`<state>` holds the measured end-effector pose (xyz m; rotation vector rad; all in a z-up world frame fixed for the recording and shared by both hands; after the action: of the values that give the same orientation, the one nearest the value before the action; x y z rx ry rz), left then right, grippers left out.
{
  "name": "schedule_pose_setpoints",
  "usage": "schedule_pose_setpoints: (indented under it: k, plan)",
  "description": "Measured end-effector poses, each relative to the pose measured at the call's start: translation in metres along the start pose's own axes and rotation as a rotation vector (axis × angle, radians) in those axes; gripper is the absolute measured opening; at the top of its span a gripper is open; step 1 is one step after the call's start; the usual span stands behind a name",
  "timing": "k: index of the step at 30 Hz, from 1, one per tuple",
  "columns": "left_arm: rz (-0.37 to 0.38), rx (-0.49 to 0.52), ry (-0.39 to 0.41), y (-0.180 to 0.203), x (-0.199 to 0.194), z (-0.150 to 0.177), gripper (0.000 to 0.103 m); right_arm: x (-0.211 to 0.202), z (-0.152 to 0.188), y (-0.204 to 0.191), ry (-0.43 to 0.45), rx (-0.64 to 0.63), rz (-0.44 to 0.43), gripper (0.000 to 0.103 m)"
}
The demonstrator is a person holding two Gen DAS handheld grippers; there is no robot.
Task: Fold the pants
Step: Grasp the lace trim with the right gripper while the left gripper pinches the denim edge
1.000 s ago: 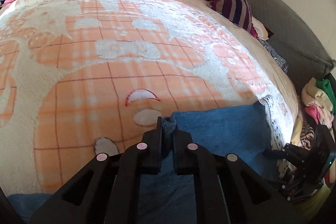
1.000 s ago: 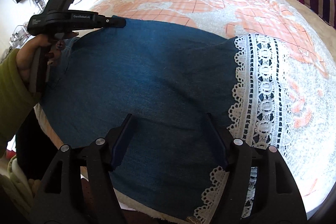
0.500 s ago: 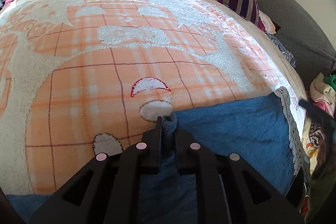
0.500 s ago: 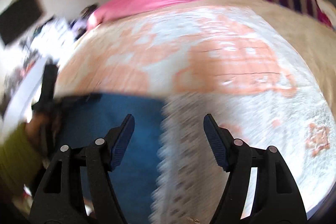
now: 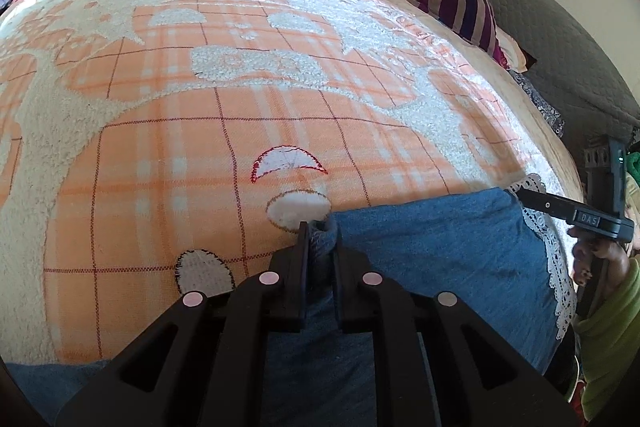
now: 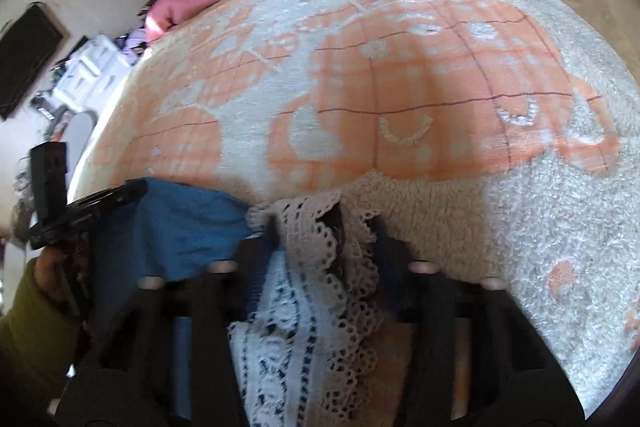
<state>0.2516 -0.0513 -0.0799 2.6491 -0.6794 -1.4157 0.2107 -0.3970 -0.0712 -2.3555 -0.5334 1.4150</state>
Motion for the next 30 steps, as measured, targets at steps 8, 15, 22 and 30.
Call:
schedule_pose_setpoints:
  k: [8,15,22,30]
  plan:
    - [-0.037,0.033,0.082,0.015,-0.023,-0.008,0.006,-0.042,-0.021,-0.017,0.169,-0.088,-0.005,0.014]
    - [-0.126,0.052,0.056,0.015,0.000,-0.020,0.006,0.009,-0.046,-0.008,0.072,-0.163,0.155,0.016]
    - [-0.100,0.014,0.058,0.003,0.008,-0.014,0.013,0.014,-0.040,0.011,0.093,-0.095,0.124,0.034]
    - [-0.136,-0.019,0.154,0.004,-0.057,0.007,0.050,-0.072,0.000,-0.013,0.280,-0.131,0.147,0.059]
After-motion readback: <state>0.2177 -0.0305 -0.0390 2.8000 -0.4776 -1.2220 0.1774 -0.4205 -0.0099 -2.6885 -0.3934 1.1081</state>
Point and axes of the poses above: each gripper's, at about its wrist camera, not at the fingertips, and x roughly the way its jaws point, y to its right, z to its underside, the point moved 2 cm from there along x, roughly the way its jaws point, and after that the axes turned 6 degrees about x, right-handed, at the moved point
